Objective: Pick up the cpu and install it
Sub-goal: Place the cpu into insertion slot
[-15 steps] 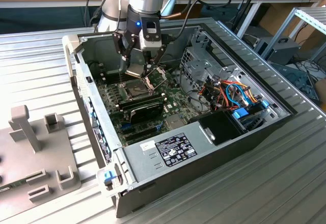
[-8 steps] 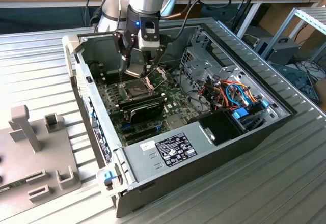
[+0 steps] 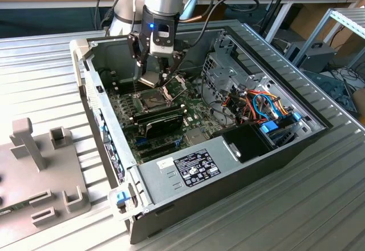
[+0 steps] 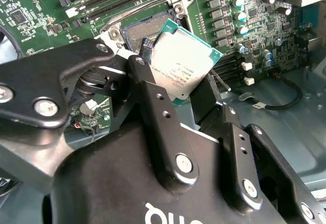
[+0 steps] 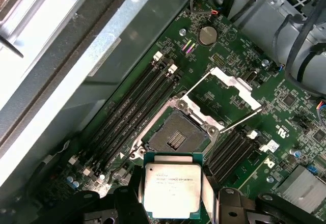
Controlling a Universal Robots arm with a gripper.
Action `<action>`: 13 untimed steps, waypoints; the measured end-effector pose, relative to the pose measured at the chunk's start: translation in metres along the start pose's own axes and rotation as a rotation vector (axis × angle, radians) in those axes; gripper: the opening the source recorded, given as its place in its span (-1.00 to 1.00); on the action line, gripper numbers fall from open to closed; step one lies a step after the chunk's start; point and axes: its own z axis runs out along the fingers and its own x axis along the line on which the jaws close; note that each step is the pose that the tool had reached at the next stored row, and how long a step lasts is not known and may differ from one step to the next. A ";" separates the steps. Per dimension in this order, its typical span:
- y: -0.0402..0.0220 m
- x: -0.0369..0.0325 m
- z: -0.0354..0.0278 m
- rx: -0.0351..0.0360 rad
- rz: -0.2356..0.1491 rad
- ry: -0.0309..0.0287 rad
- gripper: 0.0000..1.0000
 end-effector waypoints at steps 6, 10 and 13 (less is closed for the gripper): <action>0.0001 0.0000 0.0008 0.0011 0.067 0.0042 0.09; 0.0001 0.0000 0.0011 0.0020 0.117 0.0072 0.09; 0.0001 0.0000 0.0012 0.0019 0.117 0.0073 0.09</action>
